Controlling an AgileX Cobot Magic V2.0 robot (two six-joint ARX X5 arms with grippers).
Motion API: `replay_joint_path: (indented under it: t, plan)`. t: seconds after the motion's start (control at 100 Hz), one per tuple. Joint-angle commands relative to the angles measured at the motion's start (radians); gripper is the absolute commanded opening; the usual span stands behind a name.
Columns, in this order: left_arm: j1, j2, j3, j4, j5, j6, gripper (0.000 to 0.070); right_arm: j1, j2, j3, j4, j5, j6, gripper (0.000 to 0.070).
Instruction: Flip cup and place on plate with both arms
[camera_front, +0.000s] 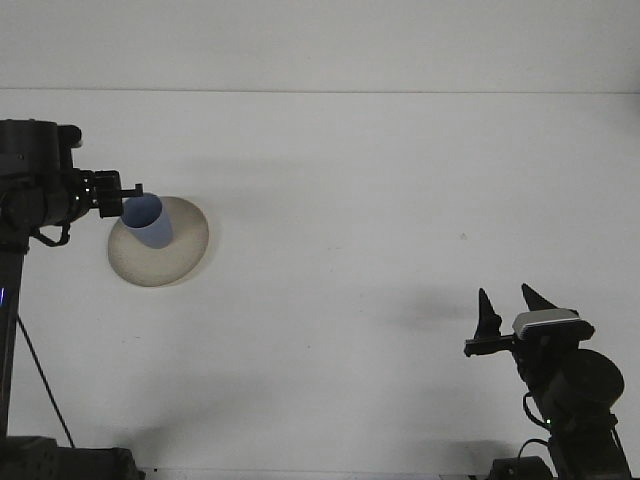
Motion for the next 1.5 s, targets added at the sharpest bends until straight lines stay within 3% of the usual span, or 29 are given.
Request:
replay_joint_path:
  t: [0.0, 0.32, 0.67, 0.9, 1.03, 1.22, 1.27, 1.34, 1.46, 1.49]
  plan:
    - [-0.024, -0.039, -0.023, 0.026, 0.004, -0.01, 0.0269, 0.001, 0.002, 0.008, 0.01, 0.0, 0.002, 0.0467]
    - [-0.151, -0.399, -0.435, 0.295, 0.004, -0.038, 0.0268, 0.001, 0.002, 0.008, 0.01, 0.0, 0.002, 0.0467]
    - [-0.172, -0.859, -1.037, 0.659, 0.003, -0.063, 0.0268, 0.001, 0.002, 0.008, 0.01, 0.0, 0.002, 0.0467]
    - [-0.172, -1.077, -1.237, 0.711, -0.002, -0.06, 0.0267, 0.001, 0.002, 0.008, 0.01, 0.0, 0.002, 0.0467]
    - [-0.172, -1.124, -1.261, 0.693, -0.045, -0.062, 0.0267, 0.001, 0.002, 0.008, 0.01, 0.0, 0.002, 0.0467]
    - [-0.172, -1.131, -1.261, 0.7, -0.045, -0.063, 0.026, 0.001, 0.002, 0.008, 0.01, 0.0, 0.002, 0.0463]
    - [-0.172, -1.131, -1.261, 0.7, -0.045, -0.063, 0.0255, 0.001, 0.002, 0.008, 0.01, 0.0, 0.002, 0.0422]
    - [-0.172, -1.131, -1.261, 0.699, -0.045, -0.063, 0.0234, 0.001, 0.002, 0.008, 0.009, 0.0, 0.002, 0.0285]
    - [-0.172, -1.131, -1.261, 0.693, -0.045, -0.062, 0.0007, 0.001, 0.002, 0.008, 0.01, 0.0, 0.002, 0.0031]
    - [-0.172, -1.131, -1.261, 0.692, -0.045, -0.062, 0.0004, 0.001, 0.002, 0.008, 0.01, 0.0, 0.002, 0.0]
